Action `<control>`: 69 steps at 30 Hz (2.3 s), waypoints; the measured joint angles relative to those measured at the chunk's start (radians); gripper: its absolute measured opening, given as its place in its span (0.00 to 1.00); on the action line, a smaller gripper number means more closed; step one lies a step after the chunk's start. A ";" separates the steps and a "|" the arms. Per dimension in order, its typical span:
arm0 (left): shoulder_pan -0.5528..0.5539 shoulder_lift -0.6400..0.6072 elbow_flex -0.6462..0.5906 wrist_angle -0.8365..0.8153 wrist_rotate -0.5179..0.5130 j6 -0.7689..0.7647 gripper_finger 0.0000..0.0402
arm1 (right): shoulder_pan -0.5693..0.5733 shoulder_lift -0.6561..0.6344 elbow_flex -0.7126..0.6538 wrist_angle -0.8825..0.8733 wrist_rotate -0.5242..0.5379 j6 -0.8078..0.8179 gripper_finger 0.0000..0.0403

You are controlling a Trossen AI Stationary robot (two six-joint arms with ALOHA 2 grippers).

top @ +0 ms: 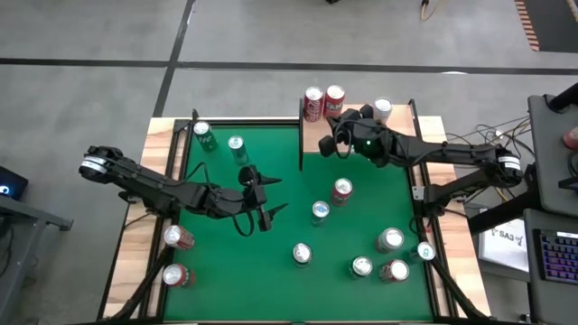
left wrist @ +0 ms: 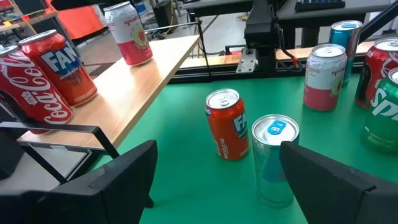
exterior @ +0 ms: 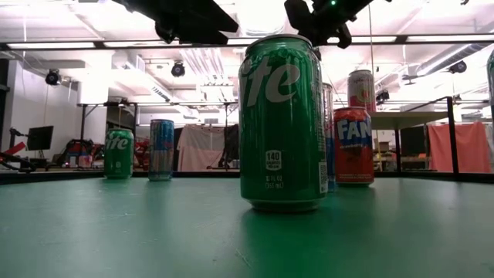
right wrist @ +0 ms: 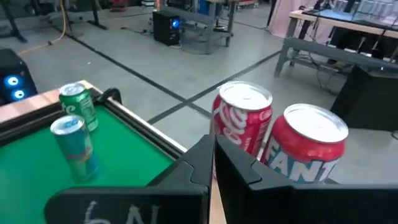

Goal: Place canned beverage on shelf
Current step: Put the top red-white soda can on the shelf, then put the bottom left green soda can on the shelf

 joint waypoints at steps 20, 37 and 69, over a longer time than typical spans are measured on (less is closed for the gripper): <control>0.000 -0.099 0.000 -0.131 -0.017 0.148 0.80 | -0.138 0.316 0.305 -0.217 -0.124 0.046 0.02; 0.000 -0.109 -0.001 -0.216 -0.017 0.114 0.80 | -0.171 0.431 0.407 -0.268 -0.078 0.027 0.02; -0.049 -0.098 -0.001 -0.309 0.176 -0.313 0.80 | 0.176 0.118 0.386 -0.528 -0.178 -0.043 0.02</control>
